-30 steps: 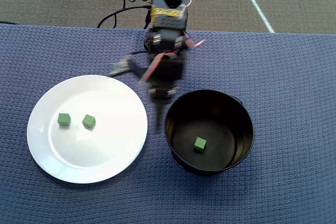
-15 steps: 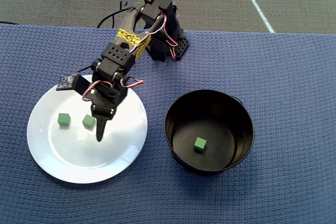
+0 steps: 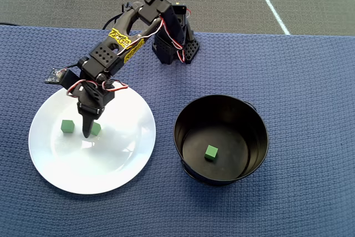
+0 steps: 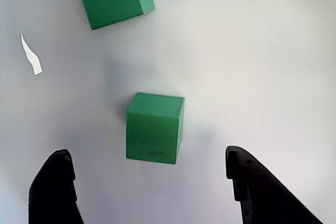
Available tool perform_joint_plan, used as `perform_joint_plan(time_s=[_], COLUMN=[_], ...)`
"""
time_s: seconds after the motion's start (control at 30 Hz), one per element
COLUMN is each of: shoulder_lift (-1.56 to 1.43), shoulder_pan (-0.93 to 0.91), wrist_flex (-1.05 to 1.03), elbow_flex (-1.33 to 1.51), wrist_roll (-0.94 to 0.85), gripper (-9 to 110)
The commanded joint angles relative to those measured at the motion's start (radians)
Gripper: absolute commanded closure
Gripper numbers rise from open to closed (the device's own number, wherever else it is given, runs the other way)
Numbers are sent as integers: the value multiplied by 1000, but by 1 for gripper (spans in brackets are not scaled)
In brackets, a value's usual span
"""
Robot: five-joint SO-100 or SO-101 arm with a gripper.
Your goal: Pick up the green cubes from the white plate and place them in the black recipient
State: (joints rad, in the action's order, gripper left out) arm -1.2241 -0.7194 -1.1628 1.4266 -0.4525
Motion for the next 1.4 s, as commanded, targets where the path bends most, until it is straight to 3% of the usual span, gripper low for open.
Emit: perform_joint_plan(time_s=[0.0,0.47,0.63,0.83,1.37], shoulder_lift=[11,155,155,155,3], shoulder_pan=[-18,5,14,11,-18], wrist_flex=[35,12,17,26,14], elbow_flex=[-20,-161,-172,-172,-161], wrist_roll=[-17,-17,-6,17,81], gripper=[72,75,83,101,102])
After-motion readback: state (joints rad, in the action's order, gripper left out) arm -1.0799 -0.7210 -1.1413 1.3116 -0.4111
